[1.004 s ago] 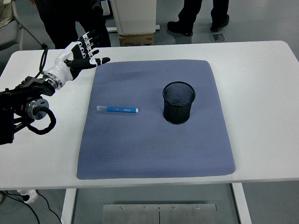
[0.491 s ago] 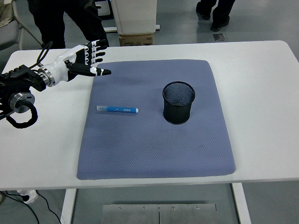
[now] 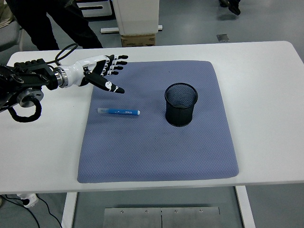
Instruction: Left hand places marker in pen holder
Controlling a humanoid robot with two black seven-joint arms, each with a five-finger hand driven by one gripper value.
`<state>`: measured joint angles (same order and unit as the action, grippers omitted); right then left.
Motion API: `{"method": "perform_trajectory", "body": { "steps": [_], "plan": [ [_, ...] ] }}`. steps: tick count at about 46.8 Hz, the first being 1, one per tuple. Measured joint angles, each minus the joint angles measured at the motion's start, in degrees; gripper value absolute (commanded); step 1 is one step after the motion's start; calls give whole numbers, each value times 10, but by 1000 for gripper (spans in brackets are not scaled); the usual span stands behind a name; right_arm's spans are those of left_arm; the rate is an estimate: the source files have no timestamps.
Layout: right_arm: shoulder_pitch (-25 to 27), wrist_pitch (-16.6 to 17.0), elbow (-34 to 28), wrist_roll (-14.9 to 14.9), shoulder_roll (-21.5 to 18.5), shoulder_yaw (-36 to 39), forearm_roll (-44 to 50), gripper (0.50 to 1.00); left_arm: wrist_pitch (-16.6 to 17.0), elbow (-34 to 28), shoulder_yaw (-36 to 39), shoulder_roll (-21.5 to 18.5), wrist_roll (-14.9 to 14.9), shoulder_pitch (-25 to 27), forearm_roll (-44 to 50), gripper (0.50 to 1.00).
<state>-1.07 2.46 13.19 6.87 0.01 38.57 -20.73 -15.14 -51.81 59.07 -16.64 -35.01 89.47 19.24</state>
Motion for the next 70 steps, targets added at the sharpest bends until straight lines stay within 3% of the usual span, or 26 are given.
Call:
{"method": "perform_trajectory", "body": {
  "steps": [12, 18, 25, 35, 44, 52, 70],
  "plan": [
    [0, 0, 0, 0, 0, 0, 0, 1000, 6, -17, 17, 14, 0, 22, -5, 1000],
    [0, 0, 0, 0, 0, 0, 0, 1000, 11, -66, 20, 15, 0, 66, -15, 1000],
    [0, 0, 0, 0, 0, 0, 0, 1000, 40, -116, 38, 19, 1, 118, -16, 1000],
    [0, 0, 0, 0, 0, 0, 0, 1000, 46, -130, 64, 36, 72, 139, -17, 1000],
    [0, 0, 0, 0, 0, 0, 0, 1000, 61, -129, 101, 62, 79, 153, -17, 1000],
    [0, 0, 0, 0, 0, 0, 0, 1000, 86, -130, 101, 63, 132, 163, -37, 1000],
    [0, 0, 0, 0, 0, 0, 0, 1000, 84, -132, 176, 93, 138, 197, -46, 1000]
  ]
}}
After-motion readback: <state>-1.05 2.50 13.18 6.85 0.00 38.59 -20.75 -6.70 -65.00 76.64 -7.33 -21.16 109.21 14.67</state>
